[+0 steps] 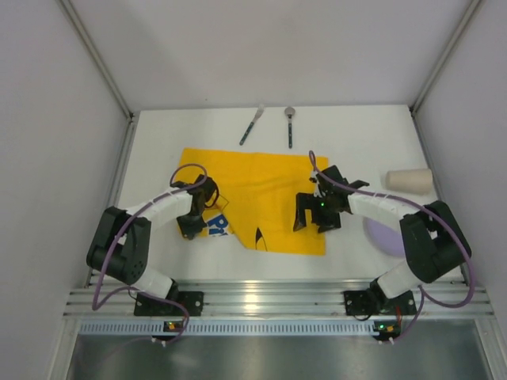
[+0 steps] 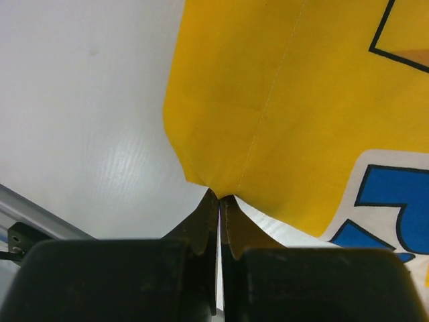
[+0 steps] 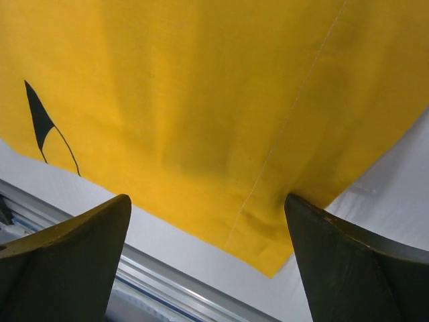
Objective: Set the dinner table for one person
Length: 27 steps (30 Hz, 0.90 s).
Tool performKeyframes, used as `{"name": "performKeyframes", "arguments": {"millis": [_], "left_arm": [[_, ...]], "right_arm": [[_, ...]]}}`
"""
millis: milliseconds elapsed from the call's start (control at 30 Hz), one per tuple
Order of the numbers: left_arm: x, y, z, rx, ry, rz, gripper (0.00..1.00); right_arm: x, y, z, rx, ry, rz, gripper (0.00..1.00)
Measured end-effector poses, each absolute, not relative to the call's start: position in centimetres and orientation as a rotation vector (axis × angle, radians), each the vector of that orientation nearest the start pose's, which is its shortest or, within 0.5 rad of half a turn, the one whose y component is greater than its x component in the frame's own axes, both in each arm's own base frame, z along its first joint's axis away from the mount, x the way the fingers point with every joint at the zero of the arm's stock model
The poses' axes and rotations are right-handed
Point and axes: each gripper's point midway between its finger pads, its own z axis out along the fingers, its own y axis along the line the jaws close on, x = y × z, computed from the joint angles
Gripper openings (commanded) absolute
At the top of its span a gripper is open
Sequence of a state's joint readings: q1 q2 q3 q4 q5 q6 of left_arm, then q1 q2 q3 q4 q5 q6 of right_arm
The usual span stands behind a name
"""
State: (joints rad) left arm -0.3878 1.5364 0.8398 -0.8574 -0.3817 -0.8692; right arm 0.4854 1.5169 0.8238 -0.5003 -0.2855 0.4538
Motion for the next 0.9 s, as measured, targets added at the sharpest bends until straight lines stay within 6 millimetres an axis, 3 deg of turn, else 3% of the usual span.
{"name": "performKeyframes", "arguments": {"millis": [100, 267, 500, 533, 567, 633, 667, 700, 767, 833, 900], "left_arm": [[21.3, -3.9, 2.8, -0.702, 2.749, 0.452, 0.0], [21.4, -2.3, 6.6, -0.782, 2.651, 0.421, 0.0], [21.2, 0.5, 10.2, -0.94, 2.577, 0.433, 0.01], [21.0, 0.6, 10.5, -0.943, 2.581, 0.437, 0.07], [20.8, 0.6, 10.6, -0.941, 2.588, 0.44, 0.29], [20.4, 0.6, 10.8, -0.933, 2.608, 0.447, 0.52], [20.2, 0.6, 10.8, -0.936, 2.617, 0.449, 0.7], [19.9, 0.6, 11.0, -0.933, 2.629, 0.455, 0.78], [19.7, 0.5, 11.6, -0.942, 2.634, 0.455, 0.85], [20.3, 0.4, 12.7, -0.944, 2.614, 0.437, 0.86], [21.7, 0.1, 14.6, -0.935, 2.568, 0.386, 0.85]], "right_arm": [[22.5, 19.9, 3.3, -0.118, 2.874, 0.639, 1.0], [23.2, 20.6, 3.3, -0.11, 2.878, 0.665, 1.0], [24.2, 19.8, 3.2, -0.047, 2.891, 0.651, 1.0], [24.4, 19.5, 3.3, -0.03, 2.888, 0.649, 1.0], [24.7, 19.2, 3.3, -0.014, 2.885, 0.642, 1.0], [25.4, 18.3, 3.3, 0.02, 2.879, 0.612, 1.0], [25.6, 17.9, 3.3, 0.026, 2.875, 0.59, 1.0], [25.8, 17.5, 3.3, 0.032, 2.873, 0.566, 0.99], [25.8, 16.4, 3.3, 0.025, 2.877, 0.496, 1.0], [25.1, 15.4, 3.7, 0.013, 2.894, 0.427, 1.0], [25.0, 14.5, 5.2, -0.006, 2.878, 0.369, 1.0]]}}
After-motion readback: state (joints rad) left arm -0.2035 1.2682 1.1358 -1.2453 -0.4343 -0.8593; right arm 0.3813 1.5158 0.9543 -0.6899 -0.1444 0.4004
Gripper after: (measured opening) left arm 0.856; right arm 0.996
